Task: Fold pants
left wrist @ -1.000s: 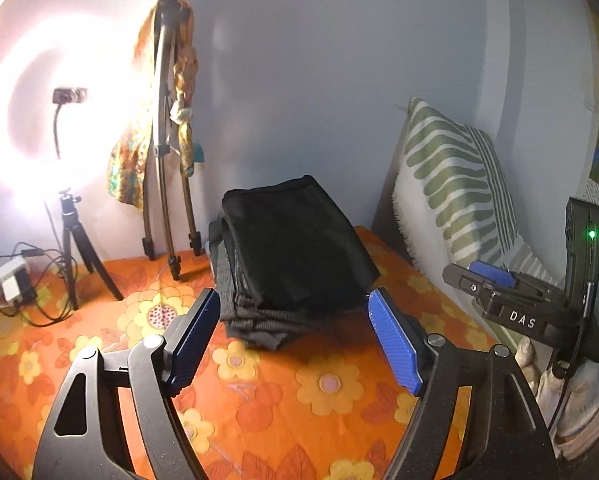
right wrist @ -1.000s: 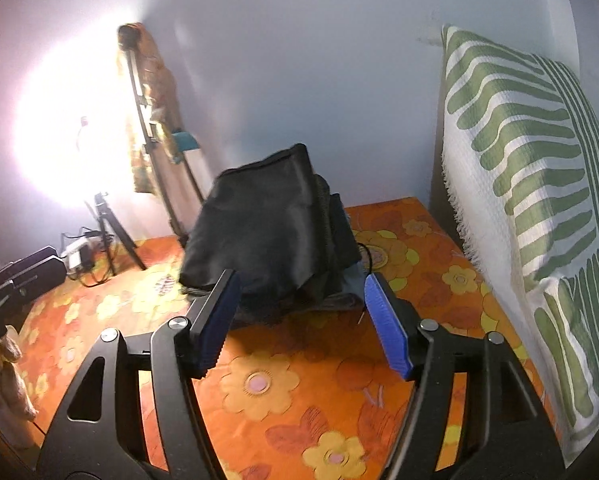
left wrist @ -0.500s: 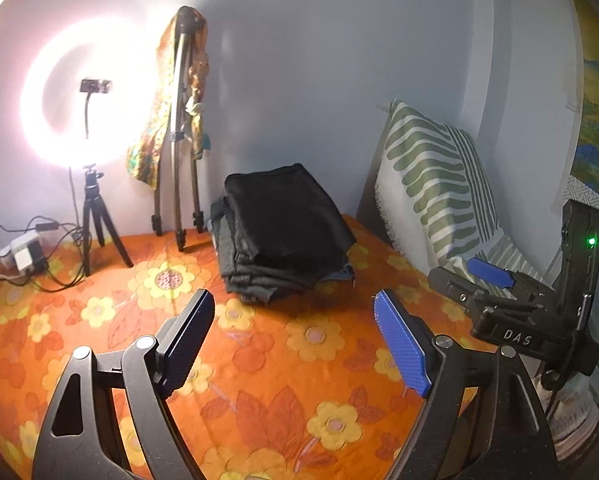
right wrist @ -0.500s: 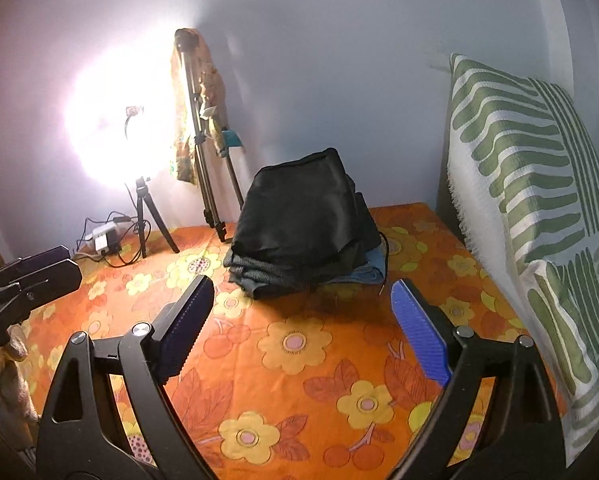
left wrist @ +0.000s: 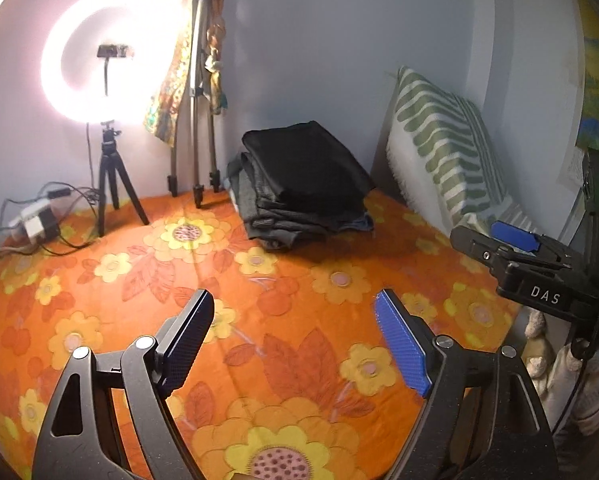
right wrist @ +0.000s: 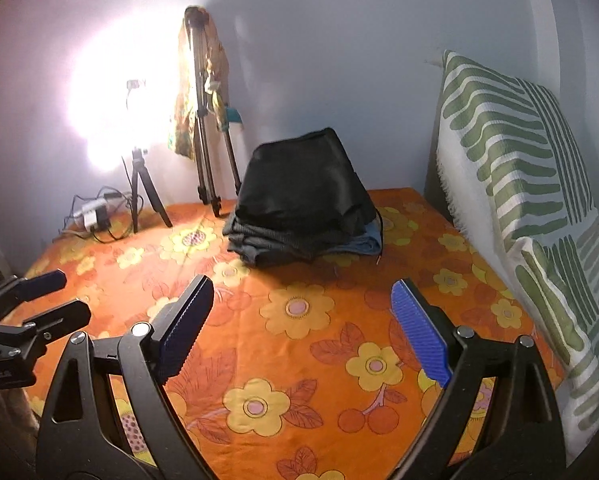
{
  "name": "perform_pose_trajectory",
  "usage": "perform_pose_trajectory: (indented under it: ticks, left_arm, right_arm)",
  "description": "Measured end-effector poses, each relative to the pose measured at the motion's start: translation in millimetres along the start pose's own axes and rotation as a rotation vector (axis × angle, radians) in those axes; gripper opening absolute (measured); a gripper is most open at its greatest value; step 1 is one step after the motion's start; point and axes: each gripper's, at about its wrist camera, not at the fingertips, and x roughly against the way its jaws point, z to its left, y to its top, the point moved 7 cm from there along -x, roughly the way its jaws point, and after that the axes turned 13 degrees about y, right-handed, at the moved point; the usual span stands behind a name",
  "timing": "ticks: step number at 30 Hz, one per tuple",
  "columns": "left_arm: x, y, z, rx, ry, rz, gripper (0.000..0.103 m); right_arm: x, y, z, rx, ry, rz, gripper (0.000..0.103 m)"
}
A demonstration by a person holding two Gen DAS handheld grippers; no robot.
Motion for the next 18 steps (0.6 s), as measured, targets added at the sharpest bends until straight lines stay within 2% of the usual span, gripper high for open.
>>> perform_pose_trajectory:
  ticks: [2,7,12,18]
  left_arm:
    - [2.0,-2.4,2.3,-0.008,0.025,-0.016,0.083]
    - [-4.8,-13.2,4.7,0.014,0.028,0.046,0.083]
    - [-12.6,-21.4,6.3,0.019,0.051,0.082,0.083]
    - [-16.7,-27.1,1.4,0.004,0.046,0.108,0.083]
  right_arm:
    - [-4.8,-5.9,2.8,0.015,-0.007,0.014,0.093]
    - [-16.2,-15.3,6.3,0.027,0.004,0.051,0.093]
    - [-21.0,-15.1,7.9,0.007,0.020,0.053,0.093]
    - [-25.0,-18.0,6.3,-0.024,0.043,0.074,0.093]
